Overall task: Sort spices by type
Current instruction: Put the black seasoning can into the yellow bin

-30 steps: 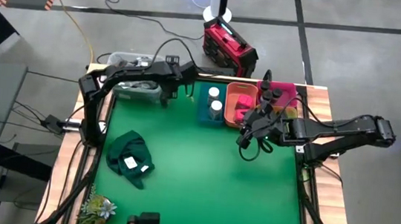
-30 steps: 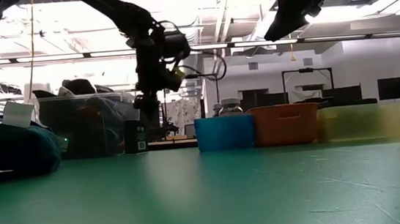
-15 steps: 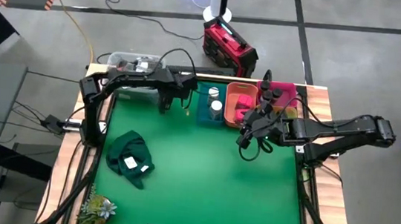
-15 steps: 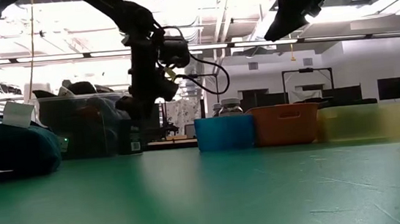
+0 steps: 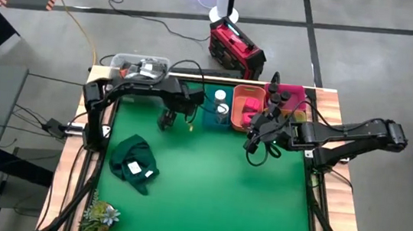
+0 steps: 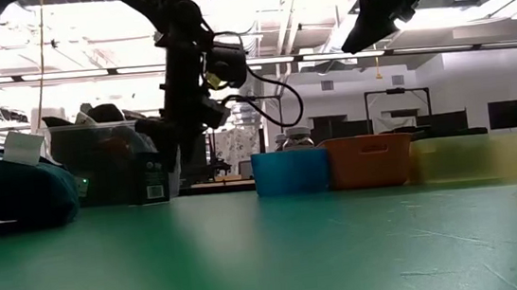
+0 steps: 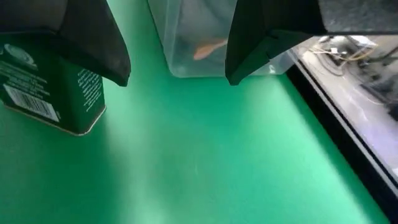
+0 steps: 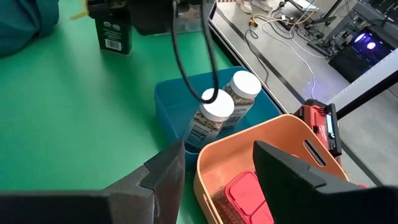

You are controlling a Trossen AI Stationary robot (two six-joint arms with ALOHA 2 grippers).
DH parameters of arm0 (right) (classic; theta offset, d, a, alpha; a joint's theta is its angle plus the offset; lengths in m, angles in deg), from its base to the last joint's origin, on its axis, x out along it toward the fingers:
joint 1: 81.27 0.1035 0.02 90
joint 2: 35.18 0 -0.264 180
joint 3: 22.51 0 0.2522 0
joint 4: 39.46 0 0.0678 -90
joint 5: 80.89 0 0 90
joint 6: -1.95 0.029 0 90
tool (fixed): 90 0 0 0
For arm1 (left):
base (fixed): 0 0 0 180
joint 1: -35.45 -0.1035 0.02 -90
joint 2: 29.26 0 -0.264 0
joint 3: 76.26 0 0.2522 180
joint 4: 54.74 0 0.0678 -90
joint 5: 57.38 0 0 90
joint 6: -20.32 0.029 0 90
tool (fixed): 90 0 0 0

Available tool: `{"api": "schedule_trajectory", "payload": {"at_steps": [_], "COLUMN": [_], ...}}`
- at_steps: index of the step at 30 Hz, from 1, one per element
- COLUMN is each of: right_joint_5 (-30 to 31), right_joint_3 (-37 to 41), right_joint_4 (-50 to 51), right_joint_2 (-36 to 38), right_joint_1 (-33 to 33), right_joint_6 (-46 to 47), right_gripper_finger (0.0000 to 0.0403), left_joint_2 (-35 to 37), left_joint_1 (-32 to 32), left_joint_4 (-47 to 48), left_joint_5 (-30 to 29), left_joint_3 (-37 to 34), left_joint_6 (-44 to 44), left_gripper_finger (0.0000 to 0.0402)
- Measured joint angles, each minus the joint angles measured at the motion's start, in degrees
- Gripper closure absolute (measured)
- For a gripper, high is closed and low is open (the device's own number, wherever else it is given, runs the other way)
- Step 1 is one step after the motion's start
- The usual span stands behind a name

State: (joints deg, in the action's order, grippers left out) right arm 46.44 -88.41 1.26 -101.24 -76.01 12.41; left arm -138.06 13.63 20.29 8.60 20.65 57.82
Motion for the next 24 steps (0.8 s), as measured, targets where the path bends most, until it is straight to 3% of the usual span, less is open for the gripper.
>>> {"api": "schedule_trajectory", "payload": {"at_steps": [5,12,17,22,24], "right_joint_5": [0.0,-0.02,0.0,0.0,-0.01], "right_joint_3": [0.0,0.0,0.0,0.0,0.0], "right_joint_4": [0.06,1.31,1.29,1.31,1.31], "right_joint_2": [0.0,0.0,0.0,0.0,0.0], "right_joint_1": [0.0,0.0,0.0,0.18,0.46], "right_joint_6": [0.01,0.2,0.27,0.65,0.63], "right_gripper_finger": [0.0184,0.0184,0.0184,0.0184,0.0184], "left_joint_2": [0.0,1.29,7.54,15.4,18.0], "left_joint_1": [2.98,7.23,8.09,7.74,7.41], "left_joint_4": [-1.38,2.77,1.06,1.96,2.29], "left_joint_5": [-9.56,-8.73,-2.58,9.93,12.37], "left_joint_3": [0.0,0.0,-0.02,-0.48,-2.44], "left_joint_6": [-4.52,-18.7,-27.8,-37.59,-41.04], "left_gripper_finger": [0.0152,0.0152,0.0152,0.0152,0.0152]}}
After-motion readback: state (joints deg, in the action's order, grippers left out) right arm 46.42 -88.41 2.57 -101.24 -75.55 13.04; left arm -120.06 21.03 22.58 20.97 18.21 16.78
